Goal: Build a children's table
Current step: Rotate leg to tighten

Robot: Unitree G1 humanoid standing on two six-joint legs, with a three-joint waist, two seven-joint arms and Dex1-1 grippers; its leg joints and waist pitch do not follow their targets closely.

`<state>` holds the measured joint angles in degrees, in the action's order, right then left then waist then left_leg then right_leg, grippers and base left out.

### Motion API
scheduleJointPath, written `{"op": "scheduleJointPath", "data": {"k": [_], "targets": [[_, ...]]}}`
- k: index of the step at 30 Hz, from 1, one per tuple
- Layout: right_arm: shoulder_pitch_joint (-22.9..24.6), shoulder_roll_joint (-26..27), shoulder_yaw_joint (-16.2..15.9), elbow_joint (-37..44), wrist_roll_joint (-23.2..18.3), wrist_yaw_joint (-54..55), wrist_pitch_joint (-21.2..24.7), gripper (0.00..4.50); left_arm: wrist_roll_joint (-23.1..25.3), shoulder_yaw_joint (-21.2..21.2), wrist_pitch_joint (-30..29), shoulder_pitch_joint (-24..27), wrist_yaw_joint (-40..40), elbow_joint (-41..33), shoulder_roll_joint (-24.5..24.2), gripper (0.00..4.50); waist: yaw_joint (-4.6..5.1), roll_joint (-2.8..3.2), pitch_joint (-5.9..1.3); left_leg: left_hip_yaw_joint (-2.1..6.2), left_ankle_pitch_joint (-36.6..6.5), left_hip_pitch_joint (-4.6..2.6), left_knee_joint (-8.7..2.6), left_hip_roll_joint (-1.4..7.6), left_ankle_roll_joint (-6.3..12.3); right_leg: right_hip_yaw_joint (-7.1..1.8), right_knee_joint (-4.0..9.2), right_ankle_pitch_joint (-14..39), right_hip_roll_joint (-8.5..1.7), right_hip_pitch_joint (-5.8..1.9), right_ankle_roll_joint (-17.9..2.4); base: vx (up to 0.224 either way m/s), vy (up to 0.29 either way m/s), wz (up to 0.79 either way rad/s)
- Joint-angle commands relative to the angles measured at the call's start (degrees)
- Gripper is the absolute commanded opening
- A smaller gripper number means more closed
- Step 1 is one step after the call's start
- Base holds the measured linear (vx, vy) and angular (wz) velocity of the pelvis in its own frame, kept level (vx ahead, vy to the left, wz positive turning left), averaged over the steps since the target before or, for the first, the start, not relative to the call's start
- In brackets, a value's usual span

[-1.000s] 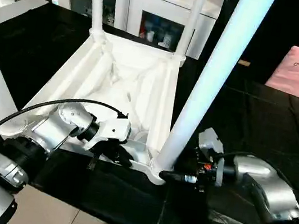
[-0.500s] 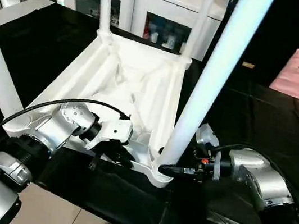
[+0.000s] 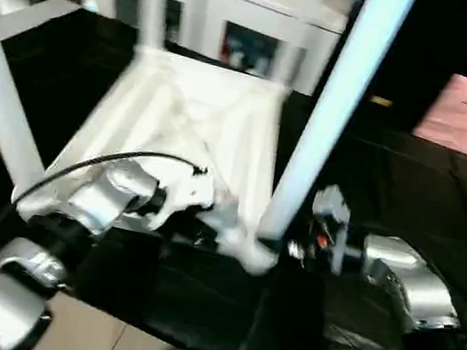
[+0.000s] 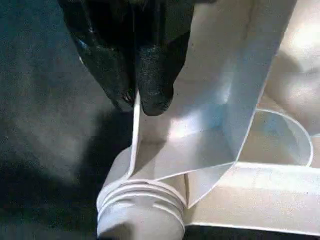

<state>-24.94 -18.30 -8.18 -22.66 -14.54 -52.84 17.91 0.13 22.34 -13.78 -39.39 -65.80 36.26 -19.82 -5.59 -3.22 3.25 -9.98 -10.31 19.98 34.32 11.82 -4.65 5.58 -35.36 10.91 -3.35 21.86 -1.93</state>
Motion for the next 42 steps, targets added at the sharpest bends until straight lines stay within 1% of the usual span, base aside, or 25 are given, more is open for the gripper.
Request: {"op": "scheduleJointPath", "data": {"k": [1, 2, 5, 7, 9, 12, 13, 14, 16, 18, 19, 21, 22, 23, 24, 25, 27, 30, 31, 32, 34, 35, 37, 38, 42], "targets": [[-0.1, 3.4, -2.6, -1.6, 1.8, 5.9, 3.5, 2.01, -2.1, -1.7, -2.1, -2.4, 4.5, -1.1, 4.5, 0.0, 0.26, 0.22, -3.43, 0.98, -13.4, 0.04, -4.24, 1.47, -1.42, -2.91, 5.89, 26.9, -5.62, -2.63, -5.0, 0.0, 0.0, 0.0], [-1.0, 6.6, -1.6, -2.9, 2.7, 12.1, 4.9, 2.01, -2.0, -2.9, -3.8, -3.4, 8.9, 0.0, 7.0, 0.0, 0.6, 0.16, -3.46, 0.9, -13.2, -0.04, -4.08, 1.35, -1.13, -2.92, 6.31, 27.9, -5.58, -2.4, -4.2, 0.0, 0.0, 0.0], [-2.5, 10.7, -0.8, -5.0, 4.5, 19.5, 4.7, 1.99, -1.8, -4.4, -5.6, -4.9, 14.5, 1.6, 9.9, 0.0, 1.01, 0.37, -3.63, 0.88, -12.0, -0.14, -3.92, 1.29, -0.7, -3.0, 6.28, 26.6, -5.55, -2.18, -4.4, 0.0, 0.0, 0.0], [-4.2, 14.1, -0.2, -7.6, 5.7, 25.2, 4.4, 1.96, -1.1, -5.6, -6.8, -6.0, 18.7, 2.7, 11.9, 0.0, 1.21, 0.44, -3.78, 0.8, -11.2, -0.19, -3.96, 1.39, -0.28, -3.2, 5.94, 23.5, -5.38, -2.13, -5.3, 0.0, 0.0, 0.0], [-6.3, 17.2, 0.7, -9.9, 6.9, 30.7, 4.7, 1.96, -0.1, -6.1, -7.8, -6.8, 21.9, 3.1, 13.1, 0.0, 1.75, 0.46, -3.89, 0.82, -10.3, -0.08, -4.02, 1.43, -0.35, -3.32, 5.35, 19.7, -5.31, -2.17, -6.9, 0.0, 0.0, 0.0], [-7.7, 19.2, 1.2, -10.8, 7.6, 33.4, 4.9, 1.96, 0.7, -6.0, -7.9, -7.0, 22.9, 2.9, 13.4, 0.0, 1.92, 0.53, -4.03, 0.71, -8.9, 0.0, -4.02, 1.44, 0.28, -3.49, 4.95, 14.9, -5.26, -2.49, -8.1, 0.0, 0.0, 0.0], [-7.7, 19.3, 1.1, -10.6, 7.8, 33.2, 4.4, 1.96, 0.7, -5.9, -8.1, -6.9, 22.4, 2.7, 13.3, 0.0, 1.9, 0.4, -4.02, 0.65, -8.7, 0.03, -4.03, 1.39, 0.57, -3.49, 4.92, 14.2, -5.2, -2.57, -8.2, 0.0, 0.0, 0.0], [-7.3, 19.2, 1.0, -9.6, 8.0, 32.4, 3.9, 2.5, 1.0, -5.4, -7.7, -6.3, 21.3, 2.0, 12.8, 0.0, 1.78, 0.4, -4.08, 0.59, -7.9, 0.04, -4.03, 1.42, 1.04, -3.57, 4.76, 12.6, -5.29, -2.72, -8.4, 0.0, 0.0, 0.0], [-7.1, 19.1, 1.0, -9.3, 8.0, 31.9, 3.7, 2.64, 1.1, -5.3, -7.8, -5.9, 20.7, 1.6, 12.5, 0.0, 1.79, 0.44, -4.0, 0.54, -7.3, 0.12, -4.07, 1.39, 1.4, -3.59, 4.76, 12.2, -5.24, -2.78, -8.4, 0.0, 0.0, 0.0], [-5.8, 17.6, 1.4, -7.6, 7.5, 29.2, 2.6, 2.7, 1.1, -4.9, -7.3, -4.5, 18.8, 0.6, 11.4, 0.0, 1.65, 0.57, -3.91, 0.54, -8.3, -0.04, -4.14, 1.54, 1.41, -3.57, 5.08, 14.0, -5.41, -2.73, -7.9, 0.0, 0.0, 0.0], [-5.7, 17.5, 1.5, -7.5, 7.4, 29.0, 2.5, 2.91, 1.2, -4.8, -7.2, -4.4, 18.7, 0.5, 11.3, 0.0, 1.7, 0.54, -3.88, 0.59, -8.4, 0.02, -4.2, 1.57, 1.38, -3.57, 5.05, 14.1, -5.4, -2.75, -7.9, 0.0, 0.0, 0.0], [-5.4, 16.8, 1.7, -7.0, 7.3, 28.1, 2.2, 3.09, 1.3, -4.4, -6.0, -3.8, 17.8, 0.1, 10.7, 0.0, 1.85, 0.58, -3.83, 0.61, -9.1, -0.08, -4.28, 1.62, 1.23, -3.56, 5.12, 14.4, -5.32, -2.66, -8.1, 0.0, 0.0, 0.0], [-4.4, 14.5, 1.1, -5.4, 7.2, 25.1, 1.6, 3.11, 1.2, -4.0, -4.6, -2.9, 15.8, -0.7, 9.4, 0.0, 1.82, 0.58, -3.83, 0.61, -9.2, -0.07, -4.28, 1.64, 1.2, -3.56, 5.1, 14.5, -5.35, -2.7, -8.1, 0.0, 0.0, 0.0], [-4.3, 14.4, 1.1, -5.3, 7.2, 25.0, 1.6, 3.11, 1.2, -4.0, -4.6, -2.8, 15.7, -0.7, 9.3, 0.0, 1.69, 0.51, -3.81, 0.61, -9.2, 0.0, -4.26, 1.65, 1.48, -3.62, 5.16, 14.4, -5.36, -2.84, -7.9, 0.0, 0.0, 0.0], [-3.0, 11.4, 0.2, -3.0, 6.6, 20.1, 1.1, 3.39, 1.1, -3.5, -4.8, -1.9, 13.3, -1.4, 7.7, 0.0, 1.61, 0.67, -3.81, 0.61, -9.2, -0.02, -4.28, 1.7, 1.67, -3.63, 5.13, 14.2, -5.4, -2.82, -7.9, 0.0, 0.0, 0.0], [-3.0, 11.4, 0.2, -3.0, 6.6, 20.1, 1.1, 3.5, 1.1, -3.5, -4.8, -1.9, 13.3, -1.4, 7.7, 0.0, 1.62, 0.6, -3.83, 0.6, -9.2, -0.01, -4.28, 1.75, 1.73, -3.62, 5.1, 14.0, -5.39, -2.86, -7.9, 0.0, 0.0, 0.0], [-1.8, 6.7, -1.0, -0.3, 6.2, 13.3, 1.1, 3.57, 1.3, -2.8, -2.3, -1.1, 9.9, -1.7, 5.7, 0.0, 1.57, 0.5, -3.75, 0.54, -9.5, -0.04, -4.26, 1.65, 2.0, -3.59, 5.29, 14.7, -5.28, -2.82, -7.8, 0.0, 0.0, 0.0], [-1.3, 4.0, -1.3, 1.0, 5.5, 8.4, 0.5, 3.93, 0.8, -2.1, -0.5, -0.3, 6.2, -2.6, 4.4, 0.0, 1.45, 0.49, -3.63, 0.55, -10.0, -0.05, -4.28, 1.75, 2.14, -3.62, 5.36, 15.9, -5.33, -2.66, -7.7, 0.0, 0.0, 0.0], [-1.0, 2.3, -1.4, 1.9, 4.8, 4.6, -0.1, 3.98, 0.7, -1.5, 1.2, 0.2, 3.7, -3.3, 3.5, 0.0, 1.33, 0.4, -3.62, 0.52, -10.5, -0.06, -4.21, 1.7, 2.25, -3.61, 5.52, 17.1, -5.43, -2.73, -7.5, 0.0, 0.0, 0.0], [-0.7, -0.2, -1.9, 2.8, 4.0, -0.5, -0.7, 4.02, 0.3, -0.5, 5.0, 1.1, -0.2, -4.2, 2.1, 0.0, 1.12, 0.44, -3.62, 0.67, -10.7, -0.04, -4.26, 1.84, 2.38, -3.57, 5.58, 17.9, -5.52, -2.76, -7.3, 0.0, 0.0, 0.0], [-0.6, -2.0, -2.4, 3.1, 3.7, -3.7, -0.9, 4.21, -0.2, 0.1, 5.2, 1.7, -2.8, -4.9, 1.2, 0.0, 0.89, 0.54, -3.66, 0.55, -10.5, -0.11, -4.27, 1.99, 2.76, -3.71, 5.43, 16.7, -5.41, -2.62, -7.4, 0.0, 0.0, 0.0], [-0.7, -3.2, -3.0, 3.2, 3.4, -6.4, -1.4, 4.32, -0.1, 0.9, 6.4, 1.9, -4.7, -5.2, 0.5, 0.0, 0.38, 0.7, -3.76, 0.47, -10.3, -0.53, -4.23, 2.08, 2.77, -3.68, 5.3, 15.2, -5.42, -2.32, -8.5, 0.0, 0.0, 0.0], [-0.9, -4.2, -3.3, 3.1, 3.1, -8.6, -2.1, 4.44, 0.1, 1.6, 7.6, 2.1, -6.5, -5.3, -0.1, 0.0, 0.1, 0.7, -3.8, 0.38, -10.3, -0.74, -4.21, 2.25, 2.71, -3.82, 5.05, 13.5, -5.45, -2.19, -9.4, 0.0, 0.0, 0.0], [-1.0, -4.8, -3.4, 3.0, 2.8, -10.0, -2.6, 4.47, 0.3, 2.0, 8.6, 2.1, -7.7, -5.2, -0.4, 0.0, -0.03, 0.74, -3.71, 0.41, -10.4, -0.63, -4.3, 2.29, 2.56, -3.73, 4.92, 13.0, -5.41, -2.22, -9.9, 0.0, 0.0, 0.0], [-1.8, -6.5, -4.4, 2.1, 2.5, -16.0, -6.0, 4.47, 0.8, 3.5, 11.3, 1.9, -12.6, -4.8, -1.9, 0.0, -0.56, 0.45, -3.8, 0.4, -10.1, -0.39, -4.22, 2.24, 2.4, -3.68, 4.83, 13.5, -5.56, -2.42, -9.4, 0.0, 0.0, 0.0]]}}
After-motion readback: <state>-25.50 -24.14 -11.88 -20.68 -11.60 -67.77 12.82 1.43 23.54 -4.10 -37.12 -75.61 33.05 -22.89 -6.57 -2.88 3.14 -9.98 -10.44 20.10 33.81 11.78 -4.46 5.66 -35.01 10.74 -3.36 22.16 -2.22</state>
